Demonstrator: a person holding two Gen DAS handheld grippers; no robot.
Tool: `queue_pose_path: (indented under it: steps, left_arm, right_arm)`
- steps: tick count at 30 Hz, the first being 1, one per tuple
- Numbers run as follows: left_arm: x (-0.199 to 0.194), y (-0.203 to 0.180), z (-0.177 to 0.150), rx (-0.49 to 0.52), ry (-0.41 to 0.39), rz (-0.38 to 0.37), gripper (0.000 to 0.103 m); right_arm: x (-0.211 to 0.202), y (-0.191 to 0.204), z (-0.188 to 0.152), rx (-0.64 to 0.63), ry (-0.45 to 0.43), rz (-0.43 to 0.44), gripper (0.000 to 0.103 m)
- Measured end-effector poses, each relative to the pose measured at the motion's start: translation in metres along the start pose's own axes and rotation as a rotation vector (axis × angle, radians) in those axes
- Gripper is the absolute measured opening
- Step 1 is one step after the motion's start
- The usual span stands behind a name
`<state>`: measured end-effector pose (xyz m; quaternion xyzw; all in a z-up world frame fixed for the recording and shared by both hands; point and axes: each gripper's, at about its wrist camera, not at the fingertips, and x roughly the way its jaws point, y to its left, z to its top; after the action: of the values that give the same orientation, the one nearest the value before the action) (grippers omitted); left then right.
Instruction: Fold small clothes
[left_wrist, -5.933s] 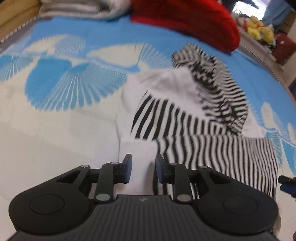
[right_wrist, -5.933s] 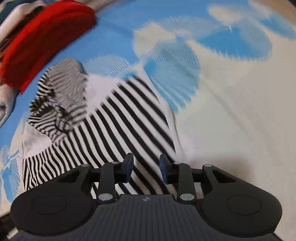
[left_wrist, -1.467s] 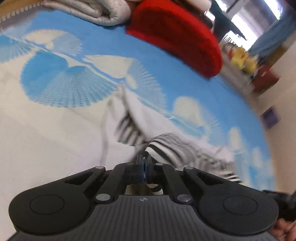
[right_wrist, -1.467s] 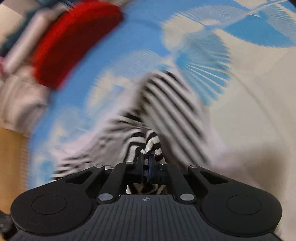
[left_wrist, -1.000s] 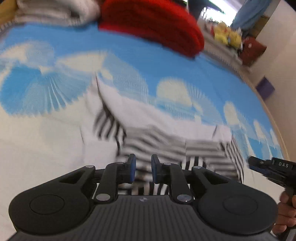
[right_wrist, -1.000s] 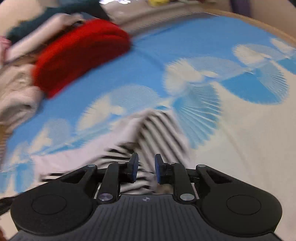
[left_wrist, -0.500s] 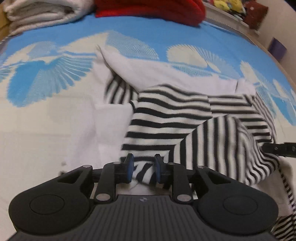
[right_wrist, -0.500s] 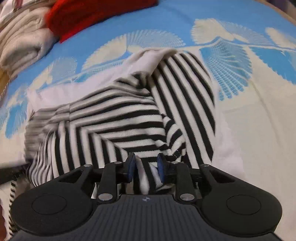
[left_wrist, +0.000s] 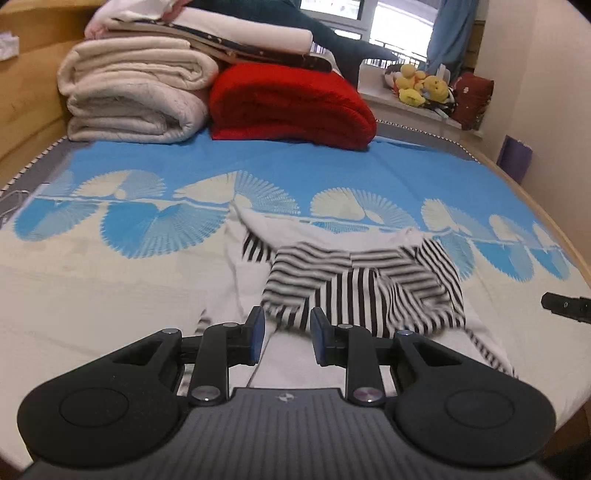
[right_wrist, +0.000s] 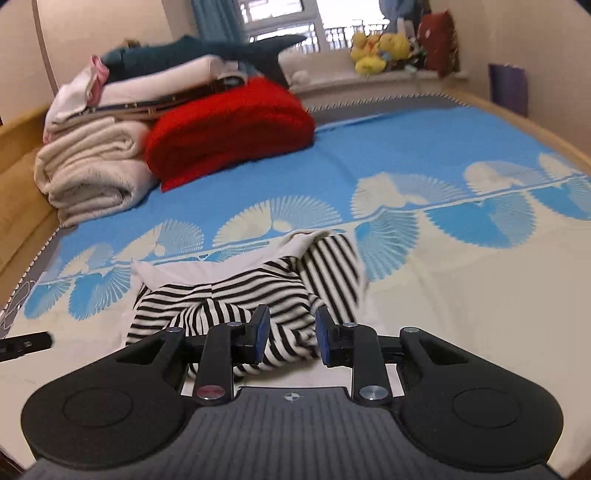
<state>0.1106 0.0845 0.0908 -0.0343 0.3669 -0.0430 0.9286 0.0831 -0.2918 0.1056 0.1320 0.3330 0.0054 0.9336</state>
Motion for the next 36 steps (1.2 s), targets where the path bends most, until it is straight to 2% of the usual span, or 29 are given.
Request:
queue_pose_path:
  steps: [2, 5, 8, 9, 11, 13, 14, 15, 17, 18, 21, 22, 27, 32, 34, 36]
  left_arm:
    - [-0.014, 0.002, -0.019, 0.0, -0.007, 0.024, 0.029]
    - [-0.015, 0.006, -0.052, -0.02, 0.011, 0.031, 0.029]
    - [0.006, 0.013, -0.081, -0.008, 0.103, 0.064, 0.029]
    - [0.014, 0.017, -0.086, -0.018, 0.143, 0.074, 0.029]
    - [0.019, 0.022, -0.089, -0.017, 0.152, 0.083, 0.029]
    - [0.023, 0.03, -0.089, -0.036, 0.156, 0.095, 0.03]
    - [0.025, 0.035, -0.089, -0.068, 0.168, 0.089, 0.036]
    - [0.029, 0.04, -0.091, -0.105, 0.186, 0.081, 0.044]
    - [0.036, 0.049, -0.094, -0.168, 0.226, 0.074, 0.053]
    - [0.04, 0.051, -0.095, -0.179, 0.241, 0.079, 0.057]
    - [0.051, 0.052, -0.101, -0.17, 0.278, 0.114, 0.07]
    - [0.055, 0.053, -0.103, -0.167, 0.298, 0.125, 0.071]
    - [0.078, 0.063, -0.124, -0.203, 0.444, 0.159, 0.071]
    - [0.08, 0.058, -0.125, -0.141, 0.43, 0.158, 0.067]
    - [0.08, 0.054, -0.124, -0.119, 0.422, 0.153, 0.057]
    - [0.079, 0.051, -0.123, -0.112, 0.413, 0.135, 0.037]
  right_arm:
    - [-0.017, -0.008, -0.014, 0.013, -0.006, -0.009, 0.034]
    - [-0.027, -0.023, -0.044, 0.033, 0.002, -0.045, 0.034]
    - [-0.025, -0.039, -0.076, 0.039, 0.02, -0.095, 0.034]
    - [-0.025, -0.043, -0.087, 0.031, 0.032, -0.122, 0.034]
    - [-0.017, -0.054, -0.103, 0.062, 0.102, -0.193, 0.034]
    - [-0.009, -0.063, -0.108, 0.126, 0.14, -0.176, 0.035]
    - [-0.006, -0.065, -0.109, 0.135, 0.153, -0.173, 0.035]
    - [-0.003, -0.067, -0.11, 0.132, 0.163, -0.183, 0.039]
    - [0.004, -0.07, -0.112, 0.126, 0.187, -0.218, 0.049]
    - [0.008, -0.072, -0.114, 0.137, 0.208, -0.229, 0.053]
    - [0.019, -0.08, -0.122, 0.186, 0.269, -0.253, 0.054]
    - [0.021, -0.082, -0.124, 0.195, 0.285, -0.258, 0.055]
    - [0.032, -0.089, -0.136, 0.237, 0.358, -0.289, 0.056]
    - [0.035, -0.085, -0.139, 0.215, 0.367, -0.301, 0.058]
    - [0.035, -0.083, -0.138, 0.201, 0.368, -0.305, 0.057]
    - [0.035, -0.083, -0.138, 0.203, 0.37, -0.3, 0.055]
